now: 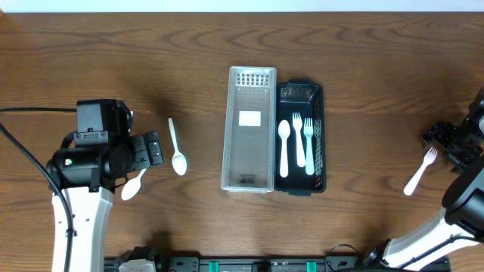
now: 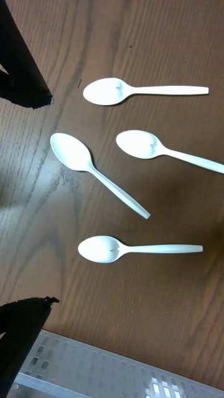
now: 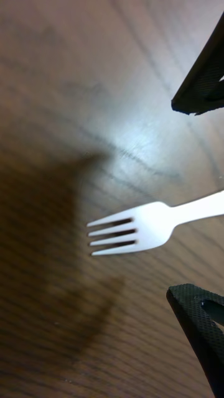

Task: Pack container
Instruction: 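Grasp the third white fork with the right gripper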

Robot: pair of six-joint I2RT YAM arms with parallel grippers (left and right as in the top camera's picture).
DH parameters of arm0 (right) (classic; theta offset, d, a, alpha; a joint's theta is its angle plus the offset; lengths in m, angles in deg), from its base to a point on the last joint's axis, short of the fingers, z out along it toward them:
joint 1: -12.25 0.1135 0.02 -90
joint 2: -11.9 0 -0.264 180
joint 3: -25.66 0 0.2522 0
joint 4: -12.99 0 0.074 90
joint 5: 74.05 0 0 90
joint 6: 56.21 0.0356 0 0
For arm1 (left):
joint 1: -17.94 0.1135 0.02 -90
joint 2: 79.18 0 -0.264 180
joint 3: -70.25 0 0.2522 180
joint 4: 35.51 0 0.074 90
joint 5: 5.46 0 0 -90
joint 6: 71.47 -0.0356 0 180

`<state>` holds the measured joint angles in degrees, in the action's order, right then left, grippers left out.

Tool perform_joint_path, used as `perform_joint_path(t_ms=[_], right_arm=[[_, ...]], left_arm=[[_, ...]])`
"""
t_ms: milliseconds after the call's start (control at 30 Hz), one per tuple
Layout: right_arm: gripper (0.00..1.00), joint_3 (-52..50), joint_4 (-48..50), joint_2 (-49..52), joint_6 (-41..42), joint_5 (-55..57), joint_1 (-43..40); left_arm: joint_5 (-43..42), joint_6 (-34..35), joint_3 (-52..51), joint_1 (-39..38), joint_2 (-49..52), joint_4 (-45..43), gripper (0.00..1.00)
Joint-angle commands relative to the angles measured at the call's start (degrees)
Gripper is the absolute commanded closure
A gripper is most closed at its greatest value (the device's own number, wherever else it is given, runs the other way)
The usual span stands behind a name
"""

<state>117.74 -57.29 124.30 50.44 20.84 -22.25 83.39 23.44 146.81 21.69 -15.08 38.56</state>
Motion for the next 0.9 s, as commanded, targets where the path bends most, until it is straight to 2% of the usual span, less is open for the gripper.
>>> perform_joint_path(t_ms=[0, 533, 667, 867], right_arm=[[0.09, -0.1, 0.6, 1.7, -2.1, -1.1, 0.9], [0.11, -4.3, 5.9, 4.0, -2.6, -1.3, 0.9], [0.25, -4.3, 6.8, 4.0, -2.6, -1.3, 0.9], [0.53, -4.3, 7.0, 4.0, -2.6, -1.3, 0.9]], left_arm=[[0.1, 0.3, 0.8, 0.0, 0.3, 0.3, 0.01], [0.1, 0.3, 0.8, 0.0, 0.3, 0.3, 0.0], [0.0, 0.3, 0.8, 0.0, 0.3, 0.3, 0.0], [0.1, 0.3, 0.8, 0.0, 0.3, 0.3, 0.0]])
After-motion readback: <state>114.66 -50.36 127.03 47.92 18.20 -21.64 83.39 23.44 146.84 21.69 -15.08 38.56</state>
